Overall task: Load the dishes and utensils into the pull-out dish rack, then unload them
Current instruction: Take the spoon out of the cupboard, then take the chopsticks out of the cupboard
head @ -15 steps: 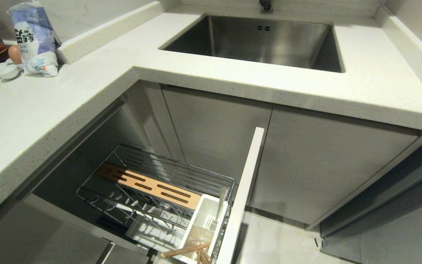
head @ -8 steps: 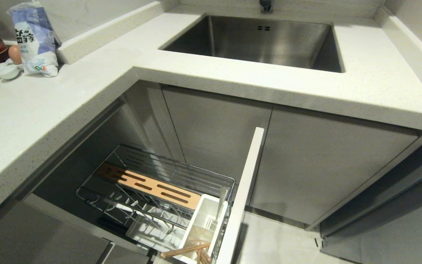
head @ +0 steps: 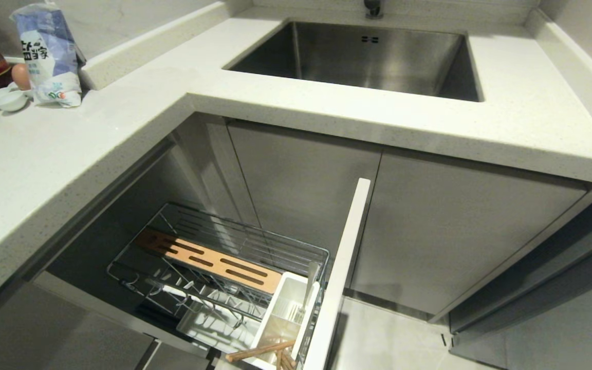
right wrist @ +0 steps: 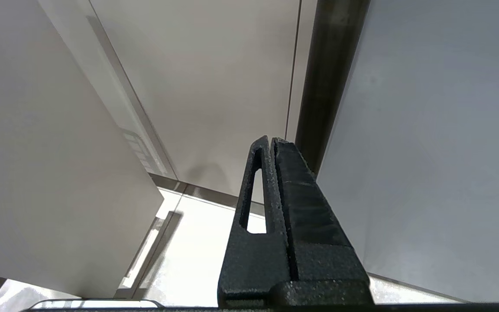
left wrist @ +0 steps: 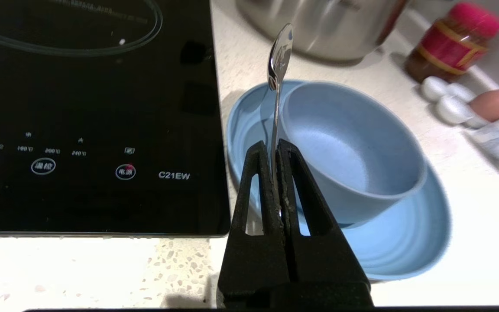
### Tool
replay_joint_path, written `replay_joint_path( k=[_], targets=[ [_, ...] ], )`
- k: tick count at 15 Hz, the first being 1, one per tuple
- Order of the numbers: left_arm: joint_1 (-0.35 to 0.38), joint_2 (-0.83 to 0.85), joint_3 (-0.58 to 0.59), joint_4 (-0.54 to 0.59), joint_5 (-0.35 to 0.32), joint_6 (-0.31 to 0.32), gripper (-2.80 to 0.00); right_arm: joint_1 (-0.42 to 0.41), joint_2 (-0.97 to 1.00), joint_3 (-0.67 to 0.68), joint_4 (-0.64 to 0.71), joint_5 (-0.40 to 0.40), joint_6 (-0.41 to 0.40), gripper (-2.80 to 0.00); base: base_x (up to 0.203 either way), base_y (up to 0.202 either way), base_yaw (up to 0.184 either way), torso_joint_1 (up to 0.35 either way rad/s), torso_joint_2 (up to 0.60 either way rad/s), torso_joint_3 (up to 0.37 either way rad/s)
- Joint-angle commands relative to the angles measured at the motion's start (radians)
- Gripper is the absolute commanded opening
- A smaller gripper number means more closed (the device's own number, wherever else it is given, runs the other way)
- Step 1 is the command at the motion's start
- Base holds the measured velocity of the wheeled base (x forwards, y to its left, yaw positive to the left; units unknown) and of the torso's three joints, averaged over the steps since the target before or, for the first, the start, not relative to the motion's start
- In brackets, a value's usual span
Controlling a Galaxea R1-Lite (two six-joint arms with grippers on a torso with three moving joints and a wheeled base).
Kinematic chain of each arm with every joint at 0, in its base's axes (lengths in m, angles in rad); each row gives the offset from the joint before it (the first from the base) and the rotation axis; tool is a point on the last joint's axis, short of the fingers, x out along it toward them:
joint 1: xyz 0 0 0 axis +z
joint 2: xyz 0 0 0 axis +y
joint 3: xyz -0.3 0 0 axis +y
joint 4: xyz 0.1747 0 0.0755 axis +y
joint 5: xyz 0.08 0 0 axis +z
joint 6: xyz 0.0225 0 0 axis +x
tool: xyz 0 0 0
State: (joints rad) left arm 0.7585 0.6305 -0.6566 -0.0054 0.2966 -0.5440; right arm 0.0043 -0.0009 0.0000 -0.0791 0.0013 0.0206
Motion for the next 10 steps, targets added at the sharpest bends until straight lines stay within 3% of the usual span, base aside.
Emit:
replay_joint_path(
  k=[1,10],
  targets=[
    [0.001,-0.028,-0.001,-0.002,0.003,-0.002,-2.80,0.000,-0.001,0.026,-0.001,0.000,-0.001,-2.80,0.000,0.000,0.000,0.000,0.00,0.000],
    [0.024,-0.037,0.035,0.012,0.001,-0.004,-2.80,0.000,-0.001,0.026,-0.001,0.000,0.000,-2.80,0.000,0.000,0.000,0.000,0.00,0.000]
  ],
)
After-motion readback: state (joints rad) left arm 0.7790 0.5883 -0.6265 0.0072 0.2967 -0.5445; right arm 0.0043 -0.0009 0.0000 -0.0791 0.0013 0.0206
